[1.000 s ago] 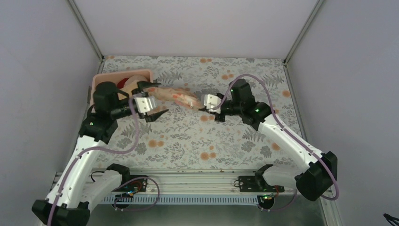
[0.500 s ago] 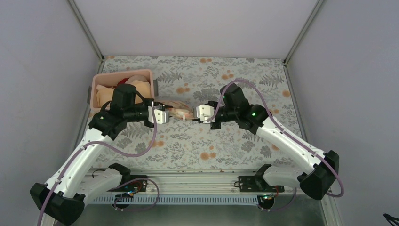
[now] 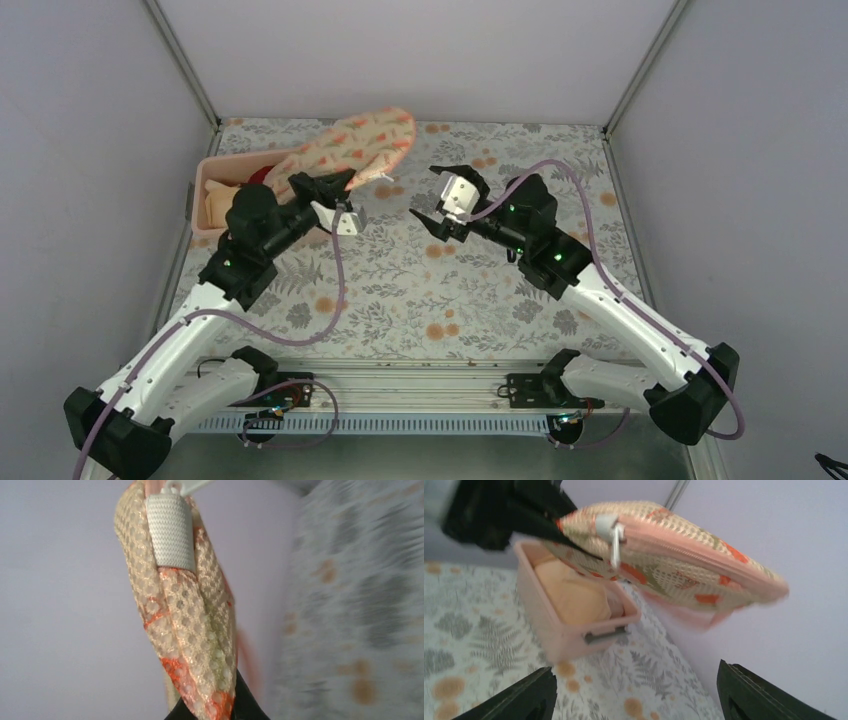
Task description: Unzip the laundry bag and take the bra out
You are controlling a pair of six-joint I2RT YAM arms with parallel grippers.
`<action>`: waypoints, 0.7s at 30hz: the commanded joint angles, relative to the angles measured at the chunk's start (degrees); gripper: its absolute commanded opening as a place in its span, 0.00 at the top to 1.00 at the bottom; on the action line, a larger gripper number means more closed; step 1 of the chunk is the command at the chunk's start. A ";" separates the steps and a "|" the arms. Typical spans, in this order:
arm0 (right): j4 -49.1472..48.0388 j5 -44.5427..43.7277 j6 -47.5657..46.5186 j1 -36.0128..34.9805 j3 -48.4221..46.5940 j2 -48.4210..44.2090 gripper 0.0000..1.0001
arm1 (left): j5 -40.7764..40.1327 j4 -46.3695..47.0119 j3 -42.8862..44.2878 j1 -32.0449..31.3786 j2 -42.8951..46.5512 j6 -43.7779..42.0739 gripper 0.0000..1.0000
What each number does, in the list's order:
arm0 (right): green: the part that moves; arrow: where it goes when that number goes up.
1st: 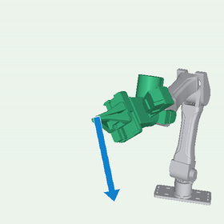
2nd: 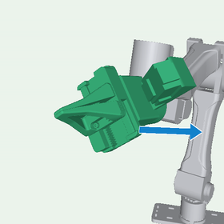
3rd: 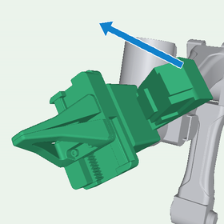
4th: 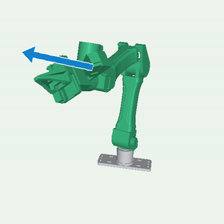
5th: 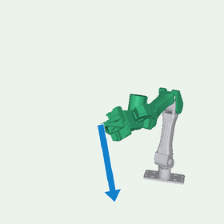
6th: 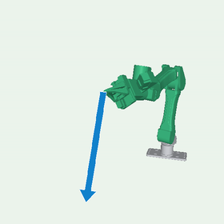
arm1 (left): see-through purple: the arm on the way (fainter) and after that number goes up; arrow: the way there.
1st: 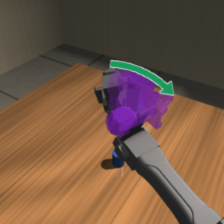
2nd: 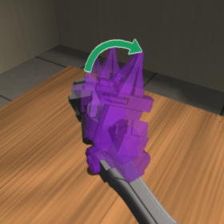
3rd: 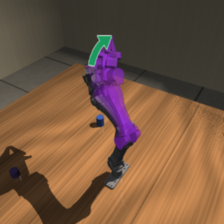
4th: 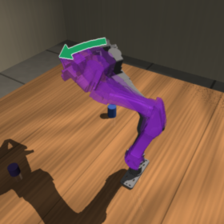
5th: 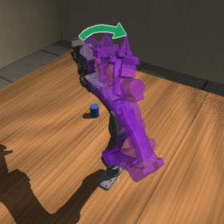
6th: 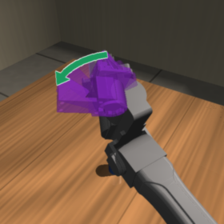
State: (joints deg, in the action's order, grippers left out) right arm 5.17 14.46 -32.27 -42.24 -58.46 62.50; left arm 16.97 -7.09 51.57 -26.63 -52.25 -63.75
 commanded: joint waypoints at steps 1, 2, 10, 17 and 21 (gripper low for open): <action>-8.66 1.04 13.71 -0.23 -0.33 -1.15 0.18 | -13.04 37.57 -9.50 -2.14 1.98 -26.57 0.98; -9.47 1.46 15.29 -0.22 -0.44 -1.13 0.18 | -12.31 43.21 -11.23 -2.19 1.71 -30.75 0.98; -11.93 9.60 15.63 -0.65 -0.29 1.04 0.30 | -8.57 46.89 -10.92 -2.11 1.62 -49.88 0.98; -16.02 4.67 20.12 -2.94 -2.53 4.73 0.41 | -8.10 45.65 -11.08 -2.11 1.40 -55.49 0.98; -21.28 -2.37 23.57 -7.38 -1.88 6.43 0.43 | -9.63 43.83 -9.69 -2.04 0.94 -55.09 0.98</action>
State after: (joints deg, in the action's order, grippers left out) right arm -8.19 18.83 -13.82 -45.74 -58.96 67.88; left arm 7.66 34.79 39.51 -28.67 -51.53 -115.31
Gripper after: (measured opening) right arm 0.574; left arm 0.055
